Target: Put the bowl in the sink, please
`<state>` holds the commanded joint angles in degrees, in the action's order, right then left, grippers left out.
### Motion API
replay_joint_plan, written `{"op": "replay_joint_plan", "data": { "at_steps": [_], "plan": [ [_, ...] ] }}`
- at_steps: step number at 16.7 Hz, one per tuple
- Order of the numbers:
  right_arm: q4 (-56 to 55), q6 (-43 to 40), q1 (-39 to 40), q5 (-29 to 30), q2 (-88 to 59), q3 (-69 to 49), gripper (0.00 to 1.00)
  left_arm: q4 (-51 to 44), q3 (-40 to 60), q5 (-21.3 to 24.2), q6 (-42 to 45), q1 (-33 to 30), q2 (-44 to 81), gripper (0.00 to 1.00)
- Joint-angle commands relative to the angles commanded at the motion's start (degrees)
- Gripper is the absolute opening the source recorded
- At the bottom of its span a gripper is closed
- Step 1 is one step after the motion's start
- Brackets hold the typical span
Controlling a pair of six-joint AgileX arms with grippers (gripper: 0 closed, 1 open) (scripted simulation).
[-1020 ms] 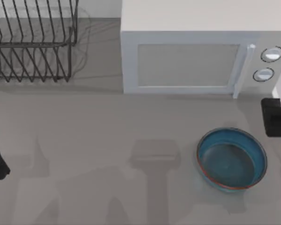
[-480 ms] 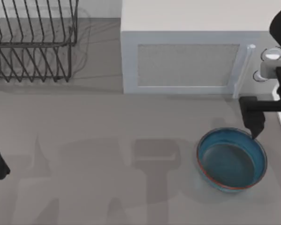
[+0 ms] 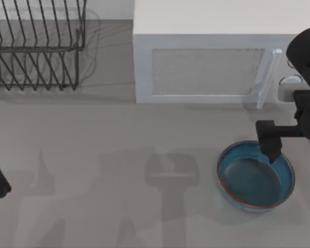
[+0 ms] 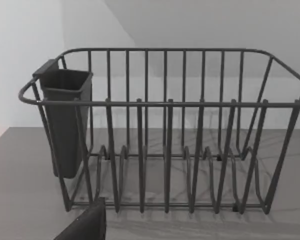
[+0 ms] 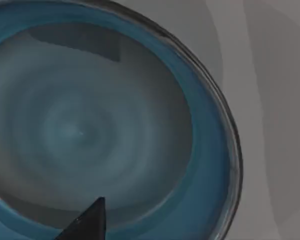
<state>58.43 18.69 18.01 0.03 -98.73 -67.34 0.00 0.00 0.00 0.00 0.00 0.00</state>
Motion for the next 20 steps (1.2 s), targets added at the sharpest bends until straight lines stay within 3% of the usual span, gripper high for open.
{"op": "replay_joint_plan", "data": {
  "at_steps": [5,10,20],
  "plan": [
    [-12.05,0.28,0.18,0.01,-3.95,8.06,1.0,0.0,0.0,0.0,0.0,0.0,0.0,1.0],
    [-12.89,0.3,0.2,0.01,-4.26,8.81,1.0,0.0,0.0,0.0,0.0,0.0,0.0,1.0],
    [-12.89,0.3,0.2,0.01,-4.26,8.81,0.25,0.0,0.0,0.0,0.0,0.0,0.0,1.0]
  ]
}}
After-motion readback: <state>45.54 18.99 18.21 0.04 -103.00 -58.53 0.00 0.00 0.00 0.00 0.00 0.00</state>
